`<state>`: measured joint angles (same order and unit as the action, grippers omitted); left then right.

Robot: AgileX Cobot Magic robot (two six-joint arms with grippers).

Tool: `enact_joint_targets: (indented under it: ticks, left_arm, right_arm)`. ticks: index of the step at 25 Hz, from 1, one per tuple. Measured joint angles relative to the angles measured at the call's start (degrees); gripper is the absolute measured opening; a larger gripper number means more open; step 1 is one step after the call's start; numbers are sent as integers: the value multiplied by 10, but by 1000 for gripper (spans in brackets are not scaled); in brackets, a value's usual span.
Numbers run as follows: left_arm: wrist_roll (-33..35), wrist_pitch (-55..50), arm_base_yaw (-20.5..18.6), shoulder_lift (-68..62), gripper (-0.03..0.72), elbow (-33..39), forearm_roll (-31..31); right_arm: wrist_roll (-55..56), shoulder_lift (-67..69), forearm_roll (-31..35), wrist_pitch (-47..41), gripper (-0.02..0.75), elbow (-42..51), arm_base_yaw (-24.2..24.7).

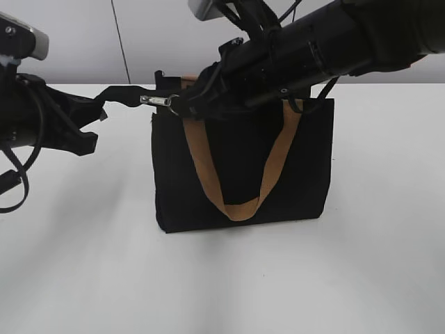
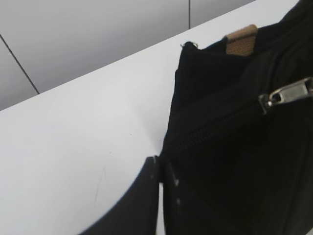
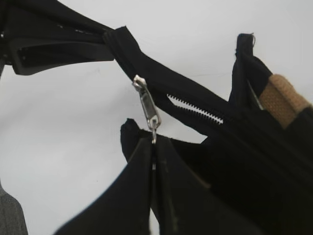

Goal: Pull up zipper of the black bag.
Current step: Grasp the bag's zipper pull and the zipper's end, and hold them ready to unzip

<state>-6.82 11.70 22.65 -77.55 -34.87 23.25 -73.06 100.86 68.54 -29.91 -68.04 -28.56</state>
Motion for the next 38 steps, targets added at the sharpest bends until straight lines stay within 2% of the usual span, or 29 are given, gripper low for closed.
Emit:
enact_joint_targets:
  ticks: [10, 15, 27, 32, 38]
  left_arm:
    - [0, -16, 0, 0, -10, 0, 0]
    - [0, -19, 0, 0, -10, 0, -3]
    - [0, -21, 0, 0, -10, 0, -4]
    - [0, -22, 0, 0, -10, 0, -5]
    - [0, -23, 0, 0, -10, 0, -5]
  right_arm:
    - [5, 0, -10, 17, -1, 0, 7]
    - [32, 0, -11, 12, -1, 0, 41]
    - [48, -8, -20, -67, -1, 0, 102]
    - [74, -34, -61, -72, -1, 0, 128]
    - [137, -45, -144, -86, -1, 0, 153]
